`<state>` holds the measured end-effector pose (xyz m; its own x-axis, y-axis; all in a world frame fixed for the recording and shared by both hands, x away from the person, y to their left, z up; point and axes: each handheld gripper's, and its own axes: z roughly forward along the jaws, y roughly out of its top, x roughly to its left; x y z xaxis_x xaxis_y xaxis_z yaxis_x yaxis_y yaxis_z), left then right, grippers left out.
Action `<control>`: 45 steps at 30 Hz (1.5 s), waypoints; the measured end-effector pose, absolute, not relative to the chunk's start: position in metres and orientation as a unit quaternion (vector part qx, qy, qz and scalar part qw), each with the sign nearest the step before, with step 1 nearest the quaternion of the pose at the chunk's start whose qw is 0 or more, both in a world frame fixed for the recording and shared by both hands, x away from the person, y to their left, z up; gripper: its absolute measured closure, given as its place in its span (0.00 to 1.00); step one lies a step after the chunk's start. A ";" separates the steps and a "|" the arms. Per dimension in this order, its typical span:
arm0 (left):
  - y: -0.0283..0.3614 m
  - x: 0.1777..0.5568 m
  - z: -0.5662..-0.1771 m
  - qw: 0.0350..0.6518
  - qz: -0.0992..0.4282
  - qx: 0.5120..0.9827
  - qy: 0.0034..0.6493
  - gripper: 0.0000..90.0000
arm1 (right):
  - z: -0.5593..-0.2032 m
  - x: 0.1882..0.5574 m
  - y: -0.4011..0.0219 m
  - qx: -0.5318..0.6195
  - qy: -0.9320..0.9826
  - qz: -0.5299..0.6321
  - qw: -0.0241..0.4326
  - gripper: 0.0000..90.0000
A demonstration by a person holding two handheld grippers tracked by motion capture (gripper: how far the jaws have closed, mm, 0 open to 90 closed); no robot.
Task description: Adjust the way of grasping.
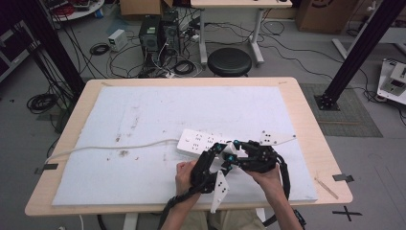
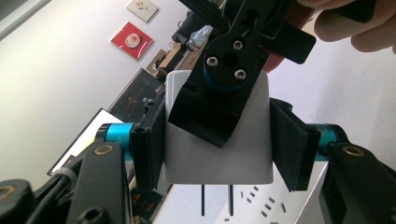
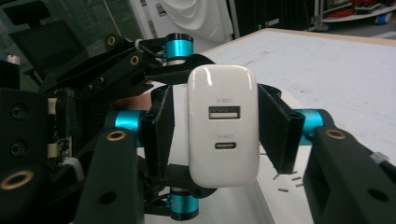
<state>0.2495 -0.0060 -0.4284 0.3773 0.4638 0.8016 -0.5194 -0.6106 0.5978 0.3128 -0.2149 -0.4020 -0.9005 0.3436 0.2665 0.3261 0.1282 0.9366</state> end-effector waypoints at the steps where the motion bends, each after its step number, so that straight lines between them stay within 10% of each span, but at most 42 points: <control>1: -0.006 0.249 -0.428 0.440 0.559 0.703 -0.021 0.47 | -0.402 0.313 -0.215 0.221 0.752 0.621 0.008 0.60; 34: -0.005 0.254 -0.430 0.459 0.526 0.716 -0.015 0.47 | -0.404 0.314 -0.216 0.235 0.760 0.606 0.005 0.70; 45: -0.004 0.259 -0.430 0.457 0.511 0.728 0.002 0.26 | -0.402 0.316 -0.219 0.243 0.757 0.606 0.010 0.70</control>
